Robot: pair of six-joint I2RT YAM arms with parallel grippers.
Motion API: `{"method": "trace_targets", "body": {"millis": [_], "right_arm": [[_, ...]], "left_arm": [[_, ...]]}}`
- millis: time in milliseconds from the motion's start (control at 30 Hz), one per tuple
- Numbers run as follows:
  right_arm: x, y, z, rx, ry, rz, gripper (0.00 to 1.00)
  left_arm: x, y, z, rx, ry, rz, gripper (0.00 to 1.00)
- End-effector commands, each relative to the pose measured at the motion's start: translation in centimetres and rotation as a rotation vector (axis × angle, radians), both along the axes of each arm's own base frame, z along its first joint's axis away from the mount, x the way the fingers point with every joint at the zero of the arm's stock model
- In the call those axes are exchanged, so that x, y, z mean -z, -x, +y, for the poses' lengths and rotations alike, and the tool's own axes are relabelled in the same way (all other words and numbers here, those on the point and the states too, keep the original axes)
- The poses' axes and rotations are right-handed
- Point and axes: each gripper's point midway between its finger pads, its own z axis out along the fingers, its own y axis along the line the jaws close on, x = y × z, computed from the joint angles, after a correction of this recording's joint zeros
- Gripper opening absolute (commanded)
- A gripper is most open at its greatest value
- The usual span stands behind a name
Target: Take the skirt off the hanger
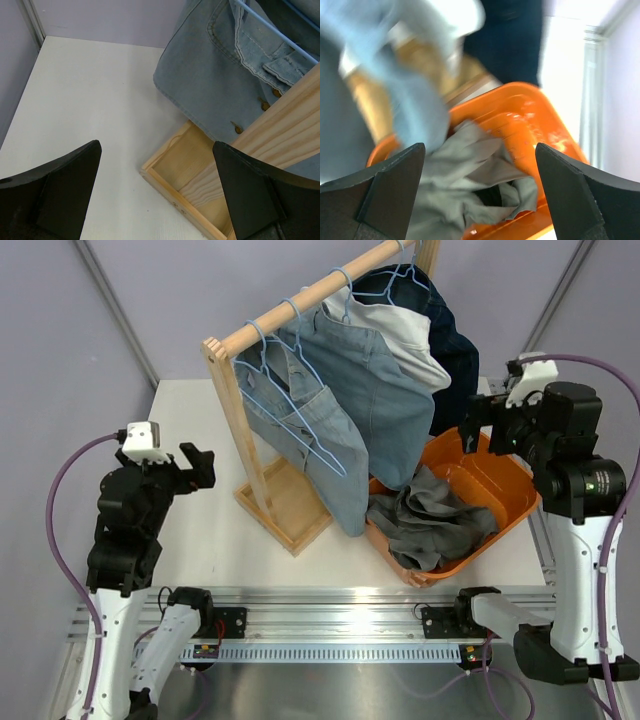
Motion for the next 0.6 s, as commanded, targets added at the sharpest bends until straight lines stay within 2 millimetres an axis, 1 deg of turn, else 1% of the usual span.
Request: {"method": "trace_targets", "body": {"millis": [0,33,133,300,367,467,500,567], "right_arm": [[-4.4,-1.3,-4.3,0.342,-0.086,-0.134,0.99],[-4.8,-1.4,-5.3,0.404,-0.088,-0.148,0.99],[-5.5,-1.7,-6.3,0.488,-0.116,-0.177,0.99],[-5.5,-2.1,-6.5,0.51,-0.13,-0.178,1.0],[-5.5,-2.1,-6.4,0.504,-0.133,-0.18,0.99],[-4.8,-2.6,-6.5,0.498,-0.109,-0.172,1.0],[-3.9,-3.0,-6.4,0.494,-0.094,-0.151,1.0],[-2.6,-3.6,-7.2,0.531,-0.055,-0.117,1.0]], "left_arm": [[-2.8,0.0,-0.6,0.02,0.046,-0.074,0.99],[-2.9,0.0,-0.6,0.019,0.05,-0.075,0.99],[-3.3,-0.2,-0.7,0.02,0.058,-0.078,0.99],[-3.6,-0.8,-0.7,0.018,0.064,-0.074,0.99],[-3.7,-0.9,-1.2,0.04,0.07,-0.073,0.99],[-3.5,-1.0,-1.3,0.041,0.074,-0.069,0.99],[-3.5,-1.1,-1.2,0.039,0.077,-0.069,0.99],[-3.4,-1.2,-1.3,0.039,0.08,-0.067,0.99]]}}
